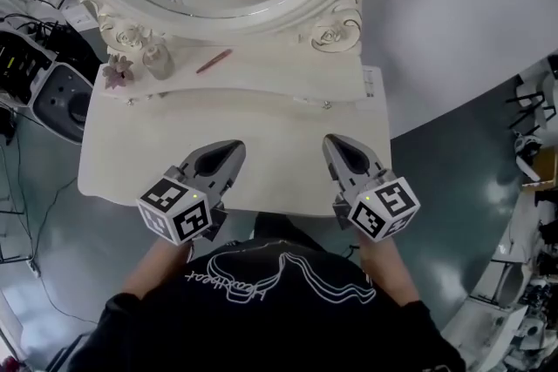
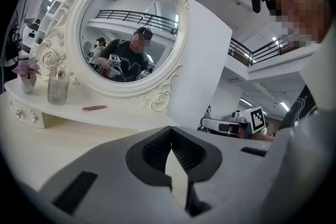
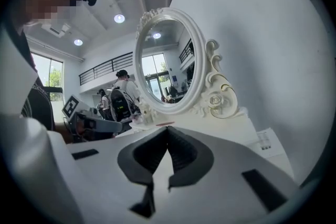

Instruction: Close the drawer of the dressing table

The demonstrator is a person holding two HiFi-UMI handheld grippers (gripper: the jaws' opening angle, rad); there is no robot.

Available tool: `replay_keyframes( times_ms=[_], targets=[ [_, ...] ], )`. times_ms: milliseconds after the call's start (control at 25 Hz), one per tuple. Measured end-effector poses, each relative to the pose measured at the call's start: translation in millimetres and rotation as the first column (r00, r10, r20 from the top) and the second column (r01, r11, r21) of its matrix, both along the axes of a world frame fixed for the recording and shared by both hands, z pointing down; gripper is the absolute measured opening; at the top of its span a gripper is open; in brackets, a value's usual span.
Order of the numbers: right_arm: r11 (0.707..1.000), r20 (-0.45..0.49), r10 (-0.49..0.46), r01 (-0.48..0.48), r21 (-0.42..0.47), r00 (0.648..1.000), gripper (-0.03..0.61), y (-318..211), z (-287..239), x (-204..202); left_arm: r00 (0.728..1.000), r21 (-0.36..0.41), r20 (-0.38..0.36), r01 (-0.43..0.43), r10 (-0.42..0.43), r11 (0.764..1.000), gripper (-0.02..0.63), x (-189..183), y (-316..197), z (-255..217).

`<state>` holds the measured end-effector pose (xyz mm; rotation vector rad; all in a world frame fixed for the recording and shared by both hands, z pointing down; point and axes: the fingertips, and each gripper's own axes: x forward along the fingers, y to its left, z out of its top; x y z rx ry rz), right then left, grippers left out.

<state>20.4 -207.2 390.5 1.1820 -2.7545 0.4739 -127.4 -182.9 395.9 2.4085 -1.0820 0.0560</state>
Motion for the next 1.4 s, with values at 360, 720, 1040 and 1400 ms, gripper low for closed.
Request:
replay_keyframes(
  times_ms=[360, 720, 1040, 1400],
  targets=[
    [0.99, 0.07, -0.117, 0.111, 0.089, 0.991, 0.003, 51, -32, -22, 1.0, 0.093, 0.012, -0.026, 0.025, 0.995, 0.003, 2, 33, -27],
    [0.983, 0.08, -0.161, 0.152, 0.105, 0.984, 0.003, 68, -33, -34, 1.0, 0.103, 0.017, -0.014, 0.012, 0.995, 0.003, -1, 49, -30],
    [0.98, 0.072, -0.177, 0.17, 0.101, 0.981, 0.003, 73, -31, -41, 1.0, 0.102, 0.02, -0.003, 0.001, 0.995, 0.003, -6, 56, -29],
    [0.981, 0.067, -0.174, 0.167, 0.096, 0.982, 0.003, 77, -27, -45, 1.0, 0.099, 0.02, -0.007, 0.006, 0.995, 0.003, -9, 60, -26]
  ],
)
